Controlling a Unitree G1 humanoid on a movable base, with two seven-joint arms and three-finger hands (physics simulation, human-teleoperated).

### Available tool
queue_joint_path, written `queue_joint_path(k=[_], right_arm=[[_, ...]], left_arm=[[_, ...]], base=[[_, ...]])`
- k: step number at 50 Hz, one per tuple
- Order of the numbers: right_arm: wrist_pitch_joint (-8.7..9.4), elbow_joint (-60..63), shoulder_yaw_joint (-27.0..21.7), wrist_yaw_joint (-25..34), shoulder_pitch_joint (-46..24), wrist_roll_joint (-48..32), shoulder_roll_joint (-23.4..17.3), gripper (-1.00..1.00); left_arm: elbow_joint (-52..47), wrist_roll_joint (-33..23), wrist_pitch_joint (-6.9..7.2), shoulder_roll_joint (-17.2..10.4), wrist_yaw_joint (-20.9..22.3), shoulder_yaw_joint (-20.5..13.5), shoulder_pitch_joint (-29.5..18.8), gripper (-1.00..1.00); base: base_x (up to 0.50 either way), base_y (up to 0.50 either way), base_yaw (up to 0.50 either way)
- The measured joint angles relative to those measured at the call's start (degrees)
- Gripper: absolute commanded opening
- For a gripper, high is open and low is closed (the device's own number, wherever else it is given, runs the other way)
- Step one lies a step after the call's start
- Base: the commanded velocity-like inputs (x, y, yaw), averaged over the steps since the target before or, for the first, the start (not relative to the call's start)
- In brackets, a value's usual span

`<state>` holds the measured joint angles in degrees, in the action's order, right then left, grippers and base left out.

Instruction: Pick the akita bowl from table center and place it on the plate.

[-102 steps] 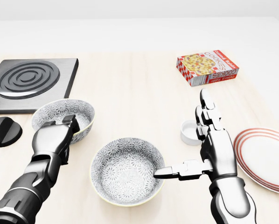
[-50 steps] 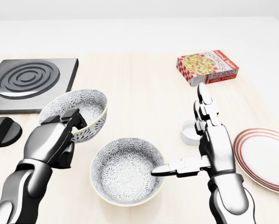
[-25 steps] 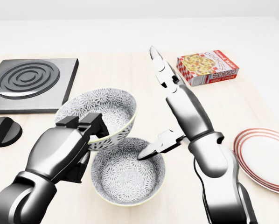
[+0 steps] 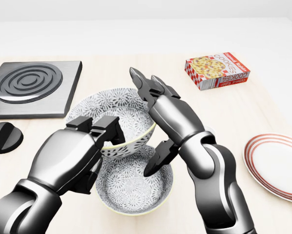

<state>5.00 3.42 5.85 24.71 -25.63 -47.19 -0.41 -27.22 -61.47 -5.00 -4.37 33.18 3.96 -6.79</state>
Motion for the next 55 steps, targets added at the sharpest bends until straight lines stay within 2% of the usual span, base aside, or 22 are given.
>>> queue_joint_path(k=[6, 8, 9, 10, 11, 13, 14, 40, 41, 42, 43, 44, 55], right_arm=[[-0.01, -0.76, -0.15, 0.40, 0.06, -1.80, -0.02, 0.97], [0.00, -0.92, -0.22, 0.45, 0.09, -2.34, -0.06, 0.62], [0.00, -1.00, -0.31, 0.27, 0.07, -2.76, -0.10, 0.21], [-0.01, -1.09, -0.53, 0.00, 0.02, -3.35, -0.18, 0.21], [0.00, -1.19, -0.68, -0.15, 0.00, -3.83, -0.25, -0.20], [-0.03, -1.34, -0.72, -0.25, -0.03, -4.32, -0.30, -0.76], [0.00, -1.42, -0.64, -0.03, 0.03, -4.28, -0.30, -0.98], [0.00, -1.54, -0.93, 1.34, 0.55, -8.49, 0.22, -1.00], [0.00, -1.51, -0.91, 1.33, 0.62, -8.48, 0.25, -1.00], [0.00, -1.53, -0.90, 1.31, 0.70, -8.77, 0.22, -1.00], [0.00, -1.57, -0.85, 1.38, 0.82, -9.02, 0.17, -1.00], [0.00, -1.61, -0.79, 1.38, 0.95, -9.03, 0.13, -1.00], [0.00, -1.70, 0.04, 2.20, 1.73, -10.12, 0.04, -1.00]], left_arm=[[-0.91, 0.05, 0.00, 0.09, 1.08, 0.07, -0.33, -1.00], [-1.09, -0.16, 0.00, 0.10, 1.38, 0.10, -0.37, -1.00], [-1.18, -0.16, 0.00, 0.07, 1.73, 0.14, -0.34, -1.00], [-1.28, -0.18, -0.01, 0.03, 2.15, 0.21, -0.21, -1.00], [-1.36, -0.16, -0.01, 0.02, 2.40, 0.25, -0.06, -1.00], [-1.54, -0.28, 0.00, 0.03, 2.72, 0.37, -0.02, -1.00], [-1.62, -0.18, 0.00, 0.05, 2.55, 0.30, -0.12, -1.00], [-2.92, -1.92, 0.00, 0.27, 3.31, 0.85, 0.70, -1.00], [-2.92, -1.99, 0.00, 0.28, 3.21, 0.83, 0.70, -0.82], [-3.00, -2.00, 0.00, 0.28, 3.08, 0.72, 0.67, -0.25], [-3.08, -1.96, 0.00, 0.29, 2.83, 0.58, 0.59, 0.62], [-3.10, -1.95, 0.00, 0.29, 2.63, 0.43, 0.53, 1.00], [-2.22, -2.25, 0.00, 0.02, 1.27, -0.62, 0.21, 1.00]], base=[[0.00, 0.00, 0.00], [0.00, 0.00, 0.00], [0.00, 0.00, 0.00], [0.00, 0.00, 0.00], [0.00, 0.00, 0.00], [0.00, 0.00, 0.00], [0.00, 0.00, 0.00], [0.00, 0.00, 0.00], [0.00, 0.00, 0.00], [0.00, 0.00, 0.00], [0.00, 0.00, 0.00], [0.00, 0.00, 0.00], [0.00, 0.00, 0.00]])
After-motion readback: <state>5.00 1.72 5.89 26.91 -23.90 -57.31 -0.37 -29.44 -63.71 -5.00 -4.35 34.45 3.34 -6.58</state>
